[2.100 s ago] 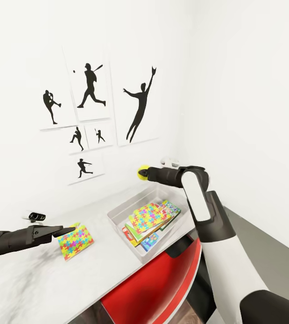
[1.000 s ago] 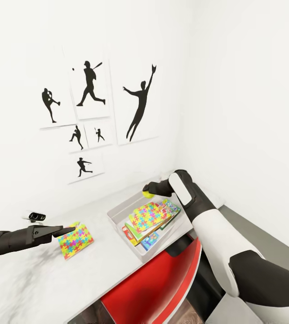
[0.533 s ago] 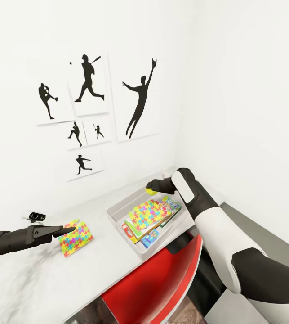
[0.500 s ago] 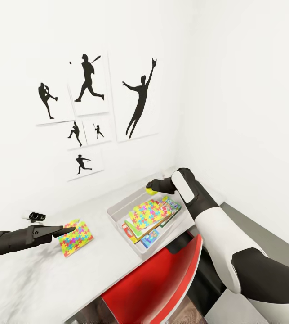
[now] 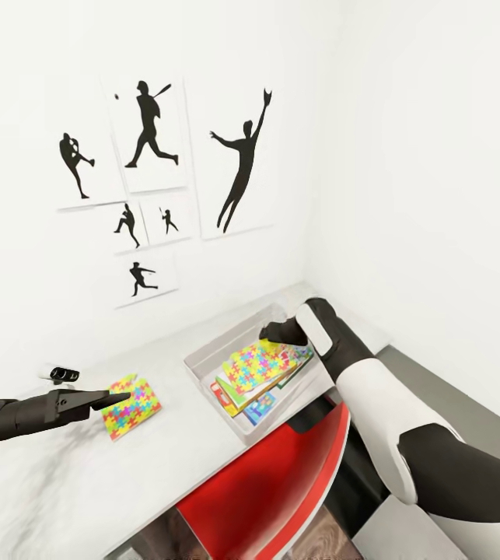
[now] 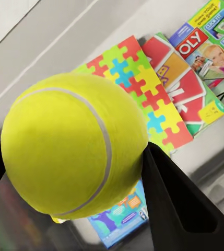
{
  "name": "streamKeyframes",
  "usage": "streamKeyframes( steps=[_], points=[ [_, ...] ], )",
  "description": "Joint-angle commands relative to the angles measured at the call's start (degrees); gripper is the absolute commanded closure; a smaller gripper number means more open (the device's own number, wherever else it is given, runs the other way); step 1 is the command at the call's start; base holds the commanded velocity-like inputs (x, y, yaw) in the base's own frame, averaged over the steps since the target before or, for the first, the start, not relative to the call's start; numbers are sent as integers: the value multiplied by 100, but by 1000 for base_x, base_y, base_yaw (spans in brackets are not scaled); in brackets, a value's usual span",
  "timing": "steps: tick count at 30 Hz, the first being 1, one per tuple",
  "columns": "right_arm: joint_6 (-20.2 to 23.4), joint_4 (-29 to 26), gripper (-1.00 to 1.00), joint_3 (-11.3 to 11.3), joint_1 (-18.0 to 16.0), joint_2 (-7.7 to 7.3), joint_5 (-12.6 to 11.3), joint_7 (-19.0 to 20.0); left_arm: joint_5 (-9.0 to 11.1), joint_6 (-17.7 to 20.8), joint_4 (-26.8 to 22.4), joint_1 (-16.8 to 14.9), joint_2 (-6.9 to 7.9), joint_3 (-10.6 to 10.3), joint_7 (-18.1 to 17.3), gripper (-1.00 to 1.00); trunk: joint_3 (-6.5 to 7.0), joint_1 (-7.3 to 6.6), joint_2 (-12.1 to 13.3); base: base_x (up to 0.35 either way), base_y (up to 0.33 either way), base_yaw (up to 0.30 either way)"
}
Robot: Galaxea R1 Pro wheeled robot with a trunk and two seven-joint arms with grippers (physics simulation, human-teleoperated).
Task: Put all the toys in the child's room - the three board games (two on the bed and one on the table), the two jigsaw puzzles on the table, and the tennis ball on the table - inside the toy box on the table in the child's room.
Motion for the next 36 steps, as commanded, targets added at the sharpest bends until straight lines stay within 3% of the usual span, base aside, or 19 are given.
streamKeyframes(
  steps=[1, 8, 29, 36],
  points=[
    [63, 18, 100, 17, -4, 4, -82, -70, 3, 61, -2, -4, 3, -5, -18, -100, -22, 3, -13, 0, 0, 0],
    [309, 48, 100, 16, -1, 130, -80, -57, 3, 61, -2, -4, -5, -7, -18, -100, -87, 3, -13, 0, 0, 0],
    [568, 5, 100, 41, 23, 130, -83, -38, 3, 61, -2, -4, -2, -7, -18, -100, -284, 3, -13, 0, 0, 0],
    [568, 28, 100, 307, 26, 130, -106, -31, 3, 61, -2, -4, -5, -7, -18, -100, -349, 3, -13, 0, 0, 0]
  ],
)
